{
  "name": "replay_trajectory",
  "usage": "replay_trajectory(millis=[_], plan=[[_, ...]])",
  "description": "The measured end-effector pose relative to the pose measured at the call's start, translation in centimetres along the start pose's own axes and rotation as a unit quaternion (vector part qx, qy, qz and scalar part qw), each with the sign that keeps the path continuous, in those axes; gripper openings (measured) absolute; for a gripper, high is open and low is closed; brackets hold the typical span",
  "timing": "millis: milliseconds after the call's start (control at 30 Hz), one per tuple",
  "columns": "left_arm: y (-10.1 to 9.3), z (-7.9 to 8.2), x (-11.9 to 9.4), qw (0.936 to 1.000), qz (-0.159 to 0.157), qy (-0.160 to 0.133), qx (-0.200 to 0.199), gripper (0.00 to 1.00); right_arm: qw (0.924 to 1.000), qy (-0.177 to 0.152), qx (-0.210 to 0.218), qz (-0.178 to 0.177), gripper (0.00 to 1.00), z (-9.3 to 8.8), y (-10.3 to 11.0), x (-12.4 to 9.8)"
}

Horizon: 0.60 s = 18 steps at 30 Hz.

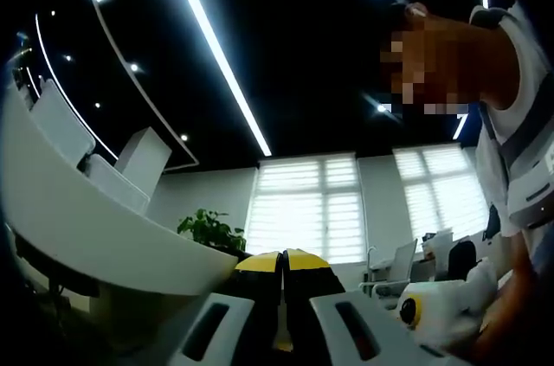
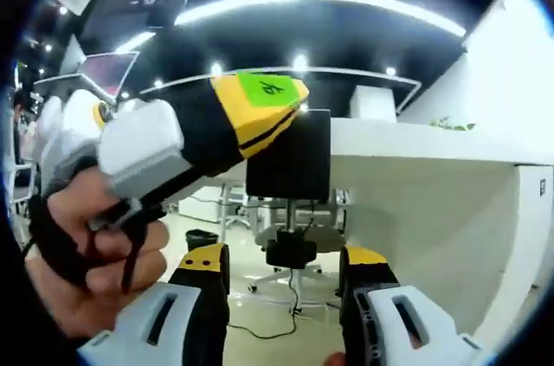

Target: Clamp the fixed fixture on the desktop, loosen the retaining clip, secure it to the edge of the desk, and tighten the retaining clip.

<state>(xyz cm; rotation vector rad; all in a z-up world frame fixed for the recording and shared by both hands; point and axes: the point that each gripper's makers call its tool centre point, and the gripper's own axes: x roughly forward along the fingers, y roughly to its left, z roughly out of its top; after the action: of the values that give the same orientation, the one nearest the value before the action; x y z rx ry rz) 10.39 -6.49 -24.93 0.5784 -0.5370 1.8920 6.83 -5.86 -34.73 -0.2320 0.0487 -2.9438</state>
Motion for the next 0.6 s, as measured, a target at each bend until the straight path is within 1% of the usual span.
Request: replay_trajectory(millis=[67,133,167,200,267,367,433,500,567,600], plan=[[0.0,0.1,0.0,1.0,0.0,-0.001,0.001,0.02,1.0,0.002,0.005,-0.004,0.46,0.0,-0.2,0.7],[0.0,0.1,0.0,1.0,-0.001,-0.001,-0.001,0.02,0.9999,0.001,0.01,-0.008,0.39,0.1,-0.3,1.2],[0.0,0.1,0.0,1.0,-0.001,-0.002,-0.001,0.02,0.9999,0.005,0.011,-0.01,0.34,0.0,-0.4,1.3],[0.0,0.1,0.0,1.0,-0.001,-0.002,-0.001,0.02,0.9997,0.009,0.023,-0.006,0.26,-0.1,-0.4,1.4],[0.0,0.1,0.0,1.0,-0.002,-0.002,-0.002,0.02,0.9996,0.009,0.026,-0.007,0.26,0.0,-0.6,1.3],[0.0,0.1,-0.1,1.0,-0.002,-0.003,-0.004,0.02,0.9995,0.008,0.028,0.008,0.26,0.0,-0.5,1.2],[0.0,0.1,-0.1,1.0,-0.002,-0.004,-0.003,0.02,0.9992,0.004,0.023,0.034,0.26,0.0,-0.3,1.2],[0.0,0.1,-0.1,1.0,-0.002,-0.003,-0.002,0.02,0.9973,-0.005,0.012,0.073,0.26,0.1,-0.1,1.2],[0.0,0.1,-0.1,1.0,-0.001,-0.003,-0.002,0.02,0.9931,-0.01,0.004,0.117,0.26,0.0,0.2,1.2],[0.0,0.1,-0.1,1.0,0.0,-0.004,-0.004,0.02,0.9882,-0.009,0.009,0.153,0.26,0.0,0.4,1.2]])
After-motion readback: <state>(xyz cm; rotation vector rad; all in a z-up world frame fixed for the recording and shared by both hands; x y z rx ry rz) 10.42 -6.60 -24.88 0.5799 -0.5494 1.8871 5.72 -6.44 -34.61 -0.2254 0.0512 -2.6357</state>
